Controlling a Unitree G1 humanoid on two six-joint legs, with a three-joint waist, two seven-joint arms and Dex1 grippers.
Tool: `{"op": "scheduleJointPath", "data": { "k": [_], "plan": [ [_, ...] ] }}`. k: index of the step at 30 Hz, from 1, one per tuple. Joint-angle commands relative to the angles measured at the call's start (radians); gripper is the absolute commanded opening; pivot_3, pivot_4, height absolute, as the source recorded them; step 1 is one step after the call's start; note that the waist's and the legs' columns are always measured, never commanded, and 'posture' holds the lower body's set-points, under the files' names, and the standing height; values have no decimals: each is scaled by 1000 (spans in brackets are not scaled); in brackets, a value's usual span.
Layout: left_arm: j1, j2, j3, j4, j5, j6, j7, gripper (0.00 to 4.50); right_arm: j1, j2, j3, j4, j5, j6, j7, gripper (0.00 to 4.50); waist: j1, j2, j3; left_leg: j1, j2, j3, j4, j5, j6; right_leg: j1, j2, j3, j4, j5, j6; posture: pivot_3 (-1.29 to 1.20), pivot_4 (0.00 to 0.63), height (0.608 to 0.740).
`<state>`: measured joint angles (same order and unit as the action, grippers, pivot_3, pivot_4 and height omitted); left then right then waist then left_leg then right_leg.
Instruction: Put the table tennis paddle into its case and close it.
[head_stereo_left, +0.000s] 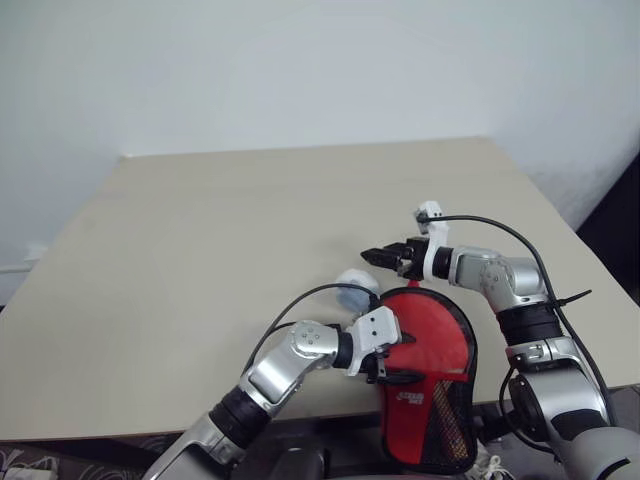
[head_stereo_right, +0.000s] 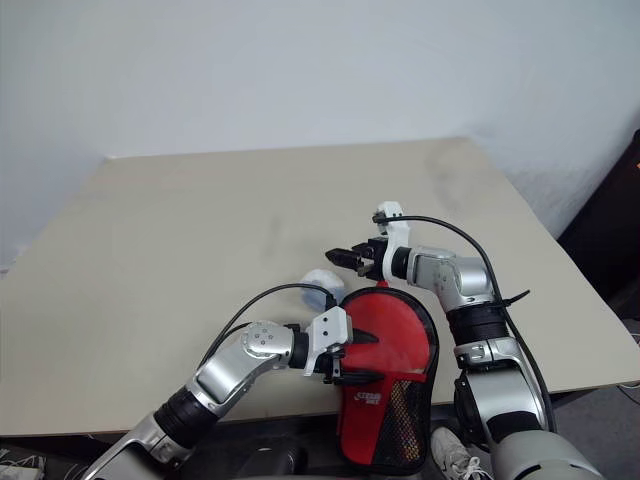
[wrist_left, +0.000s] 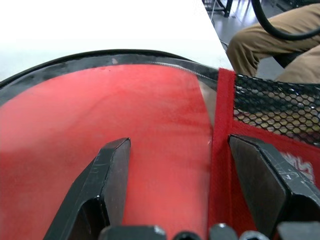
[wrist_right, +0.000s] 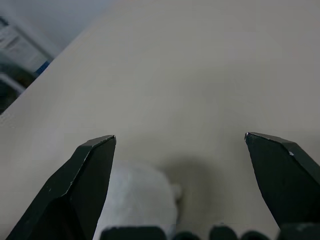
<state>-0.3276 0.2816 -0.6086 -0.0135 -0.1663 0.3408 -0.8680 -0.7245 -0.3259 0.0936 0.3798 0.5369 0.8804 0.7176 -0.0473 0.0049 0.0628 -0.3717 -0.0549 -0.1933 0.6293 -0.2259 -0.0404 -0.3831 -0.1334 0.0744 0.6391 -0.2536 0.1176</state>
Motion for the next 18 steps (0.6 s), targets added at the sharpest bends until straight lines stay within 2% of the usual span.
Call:
{"op": "scheduleJointPath", "data": {
  "k": [1, 9, 18],
  "plan": [
    [20, 4, -10, 46, 36, 45, 6, 3276, -25, -8, 5, -55, 20, 34, 84, 4500, 0, 0, 0, 1, 0, 0, 0, 0, 0, 1, 0, 0, 0, 0, 0, 0, 0, 740],
    [22, -12, -4, 61, 53, 40, 16, 3276, 4, -34, 93, -105, -18, 79, 179, 4500, 1, 0, 0, 7, 0, -3, -1, 0, 0, 9, 0, -3, -1, -1, 1, 0, 0, 740],
    [16, -20, 6, 76, 72, 36, 16, 3276, 32, -26, 171, -93, -119, 41, 166, 4500, 1, 0, 0, 8, 0, -4, -1, 0, 0, 10, 0, -4, -1, -1, 1, 0, 0, 740]
  ]
}}
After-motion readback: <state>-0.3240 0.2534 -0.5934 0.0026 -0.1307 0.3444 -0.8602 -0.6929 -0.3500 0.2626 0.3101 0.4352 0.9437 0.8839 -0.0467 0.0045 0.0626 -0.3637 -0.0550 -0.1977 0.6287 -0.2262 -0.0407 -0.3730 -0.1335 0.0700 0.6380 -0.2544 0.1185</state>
